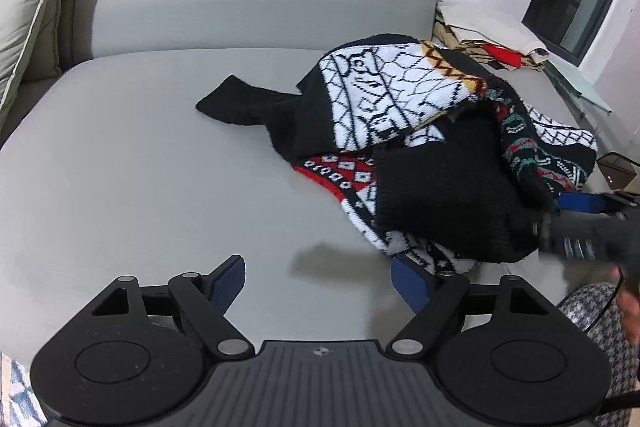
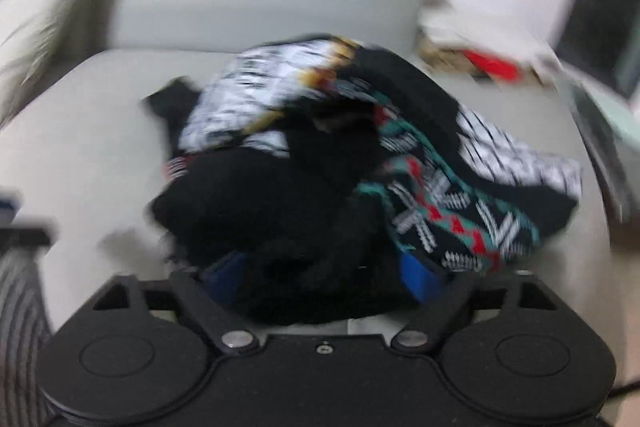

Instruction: Fold clothes

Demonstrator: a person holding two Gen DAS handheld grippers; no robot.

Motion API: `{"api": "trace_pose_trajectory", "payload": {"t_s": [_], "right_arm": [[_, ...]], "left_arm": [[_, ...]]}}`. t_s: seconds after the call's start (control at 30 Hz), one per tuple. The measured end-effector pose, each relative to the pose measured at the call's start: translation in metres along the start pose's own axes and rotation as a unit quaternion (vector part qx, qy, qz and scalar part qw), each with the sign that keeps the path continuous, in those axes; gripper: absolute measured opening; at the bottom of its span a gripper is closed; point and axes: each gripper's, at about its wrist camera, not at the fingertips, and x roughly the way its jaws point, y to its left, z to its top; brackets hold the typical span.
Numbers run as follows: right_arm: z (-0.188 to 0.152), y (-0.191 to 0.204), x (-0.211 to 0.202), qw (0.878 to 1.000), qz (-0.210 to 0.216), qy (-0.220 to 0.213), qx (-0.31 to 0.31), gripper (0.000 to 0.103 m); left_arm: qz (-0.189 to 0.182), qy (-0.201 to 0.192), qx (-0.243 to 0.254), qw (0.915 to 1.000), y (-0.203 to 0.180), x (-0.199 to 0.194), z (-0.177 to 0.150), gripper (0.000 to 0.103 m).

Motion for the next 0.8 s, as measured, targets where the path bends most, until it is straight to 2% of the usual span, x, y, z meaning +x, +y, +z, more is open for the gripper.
{"api": "trace_pose_trajectory", "payload": {"t_s": [0.03,0.07,0.1,0.17,0.23,0.33,0.37,0.43,0.5,0.57,0.63,0.67,0.7,0.8], "right_arm": [[0.003,-0.006,0.008,1.000,-0.006,0.008,0.023,0.044],[0.006,-0.011,0.017,0.999,-0.014,0.017,0.035,0.013],[0.008,-0.018,0.022,0.998,-0.015,0.021,0.049,0.013],[0.014,-0.034,0.018,0.996,0.001,0.000,0.088,0.013],[0.026,-0.055,-0.008,0.990,-0.022,-0.064,0.127,0.012],[0.046,-0.100,-0.059,0.967,-0.079,-0.161,0.182,0.012],[0.050,-0.114,-0.071,0.962,-0.094,-0.171,0.189,0.012],[0.052,-0.136,-0.078,0.963,-0.109,-0.155,0.190,0.012],[0.046,-0.149,-0.067,0.969,-0.128,-0.112,0.178,0.014],[0.032,-0.153,-0.050,0.977,-0.129,-0.063,0.159,0.017],[0.018,-0.153,-0.044,0.979,-0.108,-0.049,0.163,0.035],[0.012,-0.151,-0.044,0.981,-0.099,-0.051,0.161,0.047],[0.006,-0.148,-0.044,0.982,-0.093,-0.054,0.158,0.055],[0.000,-0.142,-0.044,0.983,-0.092,-0.068,0.146,0.058]], "left_arm": [[0.001,0.002,-0.005,1.0000,0.003,0.001,0.000,0.079],[0.002,0.005,-0.011,0.9999,0.005,0.002,0.000,0.079],[0.003,0.006,-0.015,0.9999,0.007,0.003,0.000,0.079],[0.007,0.006,-0.017,0.9998,0.010,0.003,0.000,0.079],[0.014,0.002,-0.013,0.9998,0.011,0.004,0.000,0.079],[0.002,0.002,-0.028,0.9996,0.012,0.010,0.002,0.079],[-0.005,0.003,-0.034,0.9994,0.011,0.015,0.002,0.079],[-0.020,0.011,-0.043,0.9988,0.008,0.028,0.002,0.078],[-0.033,0.026,-0.052,0.9978,0.002,0.044,0.002,0.073],[-0.050,0.039,-0.068,0.9957,-0.004,0.060,0.003,0.071],[-0.076,0.056,-0.093,0.9912,-0.008,0.076,0.005,0.070],[-0.090,0.065,-0.107,0.9880,-0.008,0.083,0.005,0.069],[-0.100,0.071,-0.123,0.9848,-0.009,0.088,0.005,0.068],[-0.122,0.085,-0.171,0.9740,-0.009,0.101,0.004,0.060]]}}
